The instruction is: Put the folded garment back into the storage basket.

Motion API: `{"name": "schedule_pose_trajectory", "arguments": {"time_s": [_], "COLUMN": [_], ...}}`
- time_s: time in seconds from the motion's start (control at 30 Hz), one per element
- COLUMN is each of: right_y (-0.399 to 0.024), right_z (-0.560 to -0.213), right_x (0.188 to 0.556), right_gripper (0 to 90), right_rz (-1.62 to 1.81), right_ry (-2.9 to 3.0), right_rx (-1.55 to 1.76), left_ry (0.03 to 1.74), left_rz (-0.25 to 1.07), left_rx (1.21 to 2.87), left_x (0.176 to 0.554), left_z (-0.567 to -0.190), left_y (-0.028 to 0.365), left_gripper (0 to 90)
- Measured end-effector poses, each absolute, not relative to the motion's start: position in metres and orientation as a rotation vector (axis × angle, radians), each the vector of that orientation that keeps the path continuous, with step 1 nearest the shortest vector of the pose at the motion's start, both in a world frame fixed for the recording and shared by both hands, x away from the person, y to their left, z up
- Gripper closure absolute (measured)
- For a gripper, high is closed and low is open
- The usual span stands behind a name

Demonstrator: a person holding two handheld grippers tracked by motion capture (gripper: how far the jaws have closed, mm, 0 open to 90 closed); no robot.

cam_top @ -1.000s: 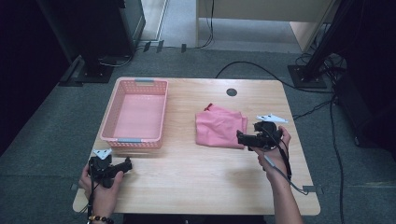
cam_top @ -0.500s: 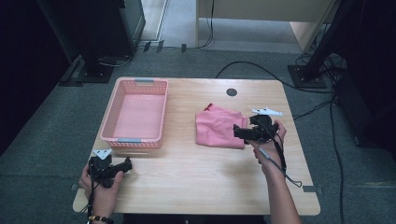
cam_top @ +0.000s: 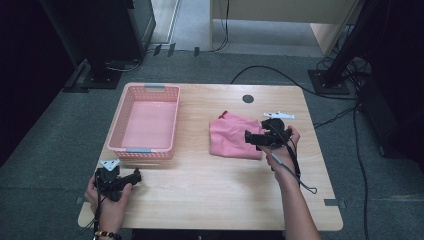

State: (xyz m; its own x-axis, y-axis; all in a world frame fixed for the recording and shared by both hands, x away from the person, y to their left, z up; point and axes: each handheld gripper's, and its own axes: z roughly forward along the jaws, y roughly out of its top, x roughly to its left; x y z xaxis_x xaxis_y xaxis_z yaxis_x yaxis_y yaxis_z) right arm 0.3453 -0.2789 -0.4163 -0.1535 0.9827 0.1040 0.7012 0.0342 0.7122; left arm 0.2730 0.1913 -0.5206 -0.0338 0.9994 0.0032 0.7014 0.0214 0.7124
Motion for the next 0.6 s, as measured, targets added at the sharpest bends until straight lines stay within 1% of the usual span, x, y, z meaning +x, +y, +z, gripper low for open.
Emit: {"name": "schedule_pose_trajectory", "arguments": {"time_s": [0.6], "right_y": [-0.262], "right_z": [-0.436], "right_x": [0.364], "right_gripper": [0.7], "right_rz": [0.86], "right_ry": [1.941], "right_rx": [1.742], "left_ry": [1.788], "left_rz": [0.752], "left_rx": [1.731], "left_x": [0.273], "left_z": [-0.521], "left_y": [0.191], "left_gripper": [0.0]}}
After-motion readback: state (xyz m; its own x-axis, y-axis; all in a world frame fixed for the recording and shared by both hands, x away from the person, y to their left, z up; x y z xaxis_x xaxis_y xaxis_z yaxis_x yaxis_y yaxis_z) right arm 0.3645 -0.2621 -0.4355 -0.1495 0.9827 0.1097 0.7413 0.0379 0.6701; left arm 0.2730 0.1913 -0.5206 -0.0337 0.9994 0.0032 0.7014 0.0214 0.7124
